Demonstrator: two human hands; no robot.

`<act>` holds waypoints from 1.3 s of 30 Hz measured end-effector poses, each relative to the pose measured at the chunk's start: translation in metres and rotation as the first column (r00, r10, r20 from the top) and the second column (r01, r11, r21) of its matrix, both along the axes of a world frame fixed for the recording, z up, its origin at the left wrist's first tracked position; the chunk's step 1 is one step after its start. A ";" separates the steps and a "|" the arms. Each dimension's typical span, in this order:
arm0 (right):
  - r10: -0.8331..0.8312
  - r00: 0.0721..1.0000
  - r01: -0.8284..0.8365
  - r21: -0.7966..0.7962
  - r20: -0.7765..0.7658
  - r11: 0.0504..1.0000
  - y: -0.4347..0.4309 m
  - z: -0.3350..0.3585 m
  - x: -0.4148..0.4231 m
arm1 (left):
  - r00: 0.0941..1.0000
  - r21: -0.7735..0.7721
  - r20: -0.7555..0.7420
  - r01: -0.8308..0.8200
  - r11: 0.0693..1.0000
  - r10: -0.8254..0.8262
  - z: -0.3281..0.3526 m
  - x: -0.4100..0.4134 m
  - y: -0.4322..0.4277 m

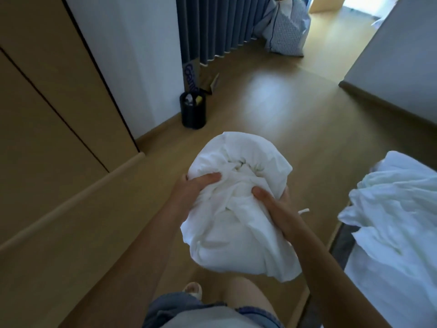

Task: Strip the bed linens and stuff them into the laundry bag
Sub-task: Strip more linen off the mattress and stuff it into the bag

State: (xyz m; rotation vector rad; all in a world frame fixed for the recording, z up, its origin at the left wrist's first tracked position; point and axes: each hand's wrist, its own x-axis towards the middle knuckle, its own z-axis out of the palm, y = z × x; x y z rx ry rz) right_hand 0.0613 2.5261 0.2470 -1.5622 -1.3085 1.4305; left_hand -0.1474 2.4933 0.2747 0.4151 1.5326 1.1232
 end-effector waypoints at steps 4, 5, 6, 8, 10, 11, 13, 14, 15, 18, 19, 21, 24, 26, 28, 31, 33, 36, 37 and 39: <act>-0.070 0.997 0.070 0.006 -0.024 0.998 0.083 0.006 0.011 | 0.997 -0.008 0.026 0.079 0.997 -0.079 0.004 0.011 0.099; -0.087 0.996 0.087 0.003 -0.017 0.996 0.104 0.004 0.015 | 0.995 -0.019 0.028 0.094 0.995 -0.094 0.001 0.015 0.122; -0.104 0.995 0.104 0.002 -0.003 0.995 0.126 0.001 0.020 | 0.994 -0.023 0.031 0.102 0.994 -0.102 -0.004 0.019 0.148; -0.137 0.990 0.137 0.015 0.027 0.991 0.175 -0.005 0.033 | 0.990 -0.037 0.022 0.140 0.989 -0.139 -0.009 0.029 0.202; -0.160 0.986 0.159 0.030 0.042 0.987 0.227 -0.010 0.048 | 0.984 -0.051 0.005 0.179 0.983 -0.179 -0.011 0.043 0.259; -0.172 0.984 0.171 0.031 0.041 0.985 0.253 -0.012 0.056 | 0.983 -0.057 -0.004 0.181 0.982 -0.182 -0.011 0.051 0.286; -0.185 0.982 0.185 0.014 0.034 0.983 0.304 -0.009 0.071 | 0.984 -0.065 -0.018 0.175 0.982 -0.177 -0.009 0.067 0.340; -0.184 0.982 0.184 0.004 0.035 0.983 0.328 -0.007 0.079 | 0.982 -0.069 -0.027 0.184 0.981 -0.186 -0.006 0.075 0.366; -0.180 0.983 0.180 0.002 0.035 0.984 0.353 -0.006 0.086 | 0.981 -0.067 -0.026 0.189 0.980 -0.191 -0.005 0.082 0.392; -0.185 0.982 0.185 0.006 0.029 0.983 0.428 -0.001 0.108 | 0.982 -0.077 -0.009 0.187 0.979 -0.188 -0.002 0.101 0.466; -0.185 0.982 0.185 0.004 0.036 0.983 0.450 0.001 0.113 | 0.981 -0.088 -0.005 0.194 0.977 -0.195 -0.003 0.107 0.488; -0.171 0.985 0.172 -0.012 0.031 0.985 0.494 0.001 0.125 | 0.976 -0.100 -0.001 0.215 0.972 -0.216 -0.008 0.117 0.533; -0.185 0.982 0.186 -0.016 0.018 0.982 0.564 -0.004 0.144 | 0.971 -0.116 0.020 0.241 0.964 -0.240 -0.019 0.133 0.608; -0.204 0.979 0.204 -0.021 0.029 0.979 0.614 -0.006 0.157 | 0.959 -0.108 0.036 0.283 0.953 -0.280 -0.023 0.147 0.664; -0.263 0.963 0.265 -0.018 0.050 0.964 0.670 -0.010 0.174 | 0.939 -0.086 0.074 0.343 0.936 -0.337 -0.027 0.166 0.731; -0.342 0.936 0.344 -0.005 0.085 0.939 0.739 -0.004 0.197 | 0.907 -0.052 0.076 0.418 0.907 -0.414 -0.023 0.194 0.818; -0.376 0.922 0.377 0.007 0.095 0.926 0.791 0.003 0.217 | 0.886 -0.050 0.099 0.460 0.887 -0.454 -0.020 0.213 0.878; -0.404 0.909 0.405 0.014 0.099 0.914 0.867 0.009 0.243 | 0.863 -0.055 0.113 0.499 0.865 -0.492 -0.013 0.238 0.958; -0.409 0.907 0.411 0.006 0.098 0.912 0.890 0.009 0.249 | 0.854 -0.062 0.126 0.514 0.855 -0.505 -0.012 0.245 0.981; -0.407 0.908 0.409 0.000 0.098 0.912 0.937 0.005 0.260 | 0.844 -0.082 0.134 0.532 0.843 -0.520 -0.015 0.257 1.029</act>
